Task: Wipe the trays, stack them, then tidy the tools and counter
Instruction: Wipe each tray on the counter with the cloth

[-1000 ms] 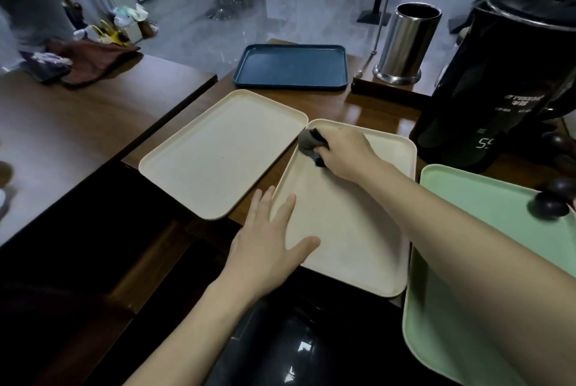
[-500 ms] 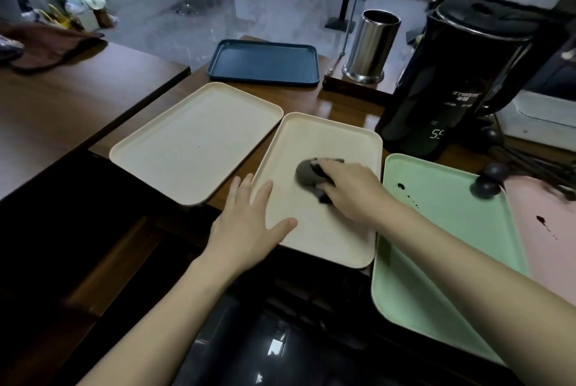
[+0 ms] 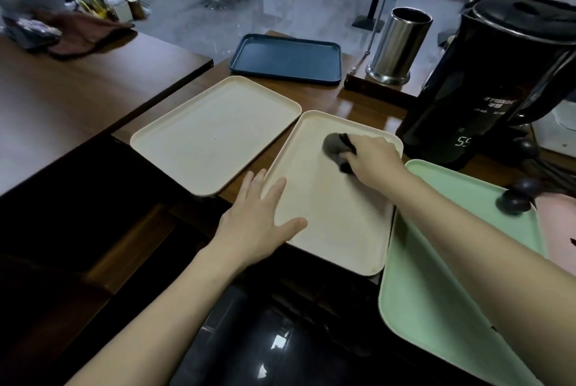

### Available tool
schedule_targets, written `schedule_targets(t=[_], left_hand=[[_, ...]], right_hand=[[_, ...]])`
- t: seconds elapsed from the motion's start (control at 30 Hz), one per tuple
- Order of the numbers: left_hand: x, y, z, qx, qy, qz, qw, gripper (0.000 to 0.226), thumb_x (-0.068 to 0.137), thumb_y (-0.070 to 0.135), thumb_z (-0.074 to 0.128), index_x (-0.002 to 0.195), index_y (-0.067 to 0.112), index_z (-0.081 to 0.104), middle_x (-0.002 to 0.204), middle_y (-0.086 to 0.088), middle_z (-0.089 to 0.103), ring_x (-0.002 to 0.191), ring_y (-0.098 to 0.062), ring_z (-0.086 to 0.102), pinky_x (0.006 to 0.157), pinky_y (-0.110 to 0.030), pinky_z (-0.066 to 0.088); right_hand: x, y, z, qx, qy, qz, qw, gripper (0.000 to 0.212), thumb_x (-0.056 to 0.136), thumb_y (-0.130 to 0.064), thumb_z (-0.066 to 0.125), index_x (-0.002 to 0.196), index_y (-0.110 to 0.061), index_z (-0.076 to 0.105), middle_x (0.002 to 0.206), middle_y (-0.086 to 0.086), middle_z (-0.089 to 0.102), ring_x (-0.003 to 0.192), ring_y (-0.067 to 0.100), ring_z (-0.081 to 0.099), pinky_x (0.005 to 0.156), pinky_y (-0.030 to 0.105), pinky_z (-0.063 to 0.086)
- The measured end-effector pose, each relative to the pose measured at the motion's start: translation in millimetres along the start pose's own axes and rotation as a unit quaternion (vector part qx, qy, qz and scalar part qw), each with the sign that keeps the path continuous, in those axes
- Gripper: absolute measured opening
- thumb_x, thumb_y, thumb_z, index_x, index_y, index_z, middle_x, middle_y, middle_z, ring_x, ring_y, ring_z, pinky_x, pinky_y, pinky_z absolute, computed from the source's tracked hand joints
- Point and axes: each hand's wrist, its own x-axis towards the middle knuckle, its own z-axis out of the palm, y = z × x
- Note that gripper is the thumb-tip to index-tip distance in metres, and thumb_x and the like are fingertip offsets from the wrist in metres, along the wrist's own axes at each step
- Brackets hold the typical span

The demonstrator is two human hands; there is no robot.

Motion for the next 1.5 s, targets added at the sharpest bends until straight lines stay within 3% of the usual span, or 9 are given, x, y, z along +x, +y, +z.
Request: schedule_targets(t=[0.23, 0.63, 0.77, 0.87, 0.97, 1.03, 1.1, 1.27, 1.5], left_hand=[[3, -2, 0, -0.009, -0.007, 0.004, 1.0, 0.091, 0.089, 0.075, 0.05, 0.161, 0.038, 0.01, 0.17, 0.008, -0.01, 0.153, -0.009, -0.021, 0.117, -0.053, 0.027], [-8, 6, -3, 0.007, 0.021, -0.009, 1.0, 0.09, 0.089, 0.074, 0.052, 0.161, 0.035, 0.016, 0.171, -0.002, 0.0, 0.157, -0.02, -0.01, 0.118, -0.053, 0.024], [-14, 13, -2, 0.116, 0.14, 0.004, 0.983, 0.084, 0.089, 0.071, 0.052, 0.158, 0.03, 0.028, 0.166, -0.009, 0.025, 0.154, -0.031, 0.017, 0.115, -0.053, 0.035], [-13, 25, -3, 0.096, 0.243, 0.129, 0.957, 0.062, 0.089, 0.054, 0.065, 0.143, 0.025, 0.055, 0.145, -0.005, 0.055, 0.137, -0.027, 0.047, 0.106, -0.046, 0.046], [-12, 45, -6, 0.043, 0.182, 0.176, 0.966, 0.049, 0.094, 0.05, 0.061, 0.14, 0.033, 0.059, 0.128, 0.007, 0.065, 0.121, -0.017, 0.057, 0.094, -0.04, 0.05], [-10, 51, -4, 0.039, 0.14, 0.163, 0.976, 0.047, 0.095, 0.054, 0.056, 0.139, 0.039, 0.057, 0.122, 0.009, 0.067, 0.117, -0.015, 0.058, 0.09, -0.039, 0.049], [-7, 50, -3, 0.038, 0.125, 0.139, 0.982, 0.045, 0.094, 0.053, 0.058, 0.137, 0.038, 0.058, 0.121, 0.009, 0.067, 0.117, -0.015, 0.057, 0.089, -0.036, 0.048], [-2, 35, 2, 0.032, 0.138, 0.144, 0.979, 0.056, 0.086, 0.066, 0.057, 0.128, 0.03, 0.066, 0.122, 0.01, 0.066, 0.113, -0.014, 0.058, 0.085, -0.032, 0.046], [13, 48, 3, 0.045, 0.139, 0.154, 0.977, 0.035, 0.078, 0.06, 0.056, 0.094, 0.036, 0.036, 0.088, 0.01, 0.049, 0.085, -0.018, 0.052, 0.065, -0.039, 0.045]], right_hand=[[-67, -23, 13, 0.018, -0.04, -0.104, 0.994, 0.034, 0.095, -0.034, 0.056, 0.129, -0.031, 0.055, 0.122, 0.004, 0.067, 0.107, 0.035, 0.061, 0.08, 0.039, 0.048], [-120, -22, -10, -0.058, -0.008, -0.03, 0.998, 0.016, 0.095, -0.042, 0.053, 0.1, -0.027, 0.054, 0.101, 0.006, 0.069, 0.094, 0.035, 0.063, 0.062, 0.036, 0.037], [-106, -15, -24, 0.104, 0.029, 0.026, 0.994, 0.029, 0.09, -0.049, 0.061, 0.081, -0.022, 0.057, 0.078, -0.001, 0.066, 0.078, 0.026, 0.061, 0.058, 0.035, 0.04], [-97, -9, -30, 0.164, 0.051, 0.048, 0.984, 0.035, 0.088, -0.05, 0.064, 0.071, -0.021, 0.054, 0.065, -0.004, 0.059, 0.069, 0.02, 0.057, 0.054, 0.033, 0.036], [-92, -7, -22, 0.159, 0.033, 0.031, 0.986, 0.03, 0.089, -0.055, 0.062, 0.085, -0.025, 0.066, 0.079, -0.006, 0.068, 0.082, 0.025, 0.062, 0.059, 0.032, 0.04], [-91, -11, -18, 0.187, 0.006, 0.029, 0.982, 0.044, 0.089, -0.064, 0.056, 0.115, -0.031, 0.07, 0.103, -0.007, 0.074, 0.103, 0.023, 0.064, 0.079, 0.034, 0.05], [-90, -10, -18, 0.236, -0.027, 0.007, 0.971, 0.043, 0.088, -0.066, 0.049, 0.117, -0.039, 0.068, 0.106, -0.012, 0.073, 0.109, 0.019, 0.064, 0.093, 0.038, 0.05], [-103, 6, -20, 0.176, -0.058, -0.074, 0.98, 0.032, 0.089, -0.04, 0.062, 0.12, -0.039, 0.066, 0.109, -0.011, 0.072, 0.105, 0.018, 0.063, 0.091, 0.04, 0.051], [-99, -4, -4, 0.065, -0.035, -0.096, 0.993, 0.051, 0.072, -0.061, 0.069, 0.113, -0.036, 0.052, 0.108, -0.009, 0.06, 0.101, 0.019, 0.053, 0.076, 0.037, 0.044]])
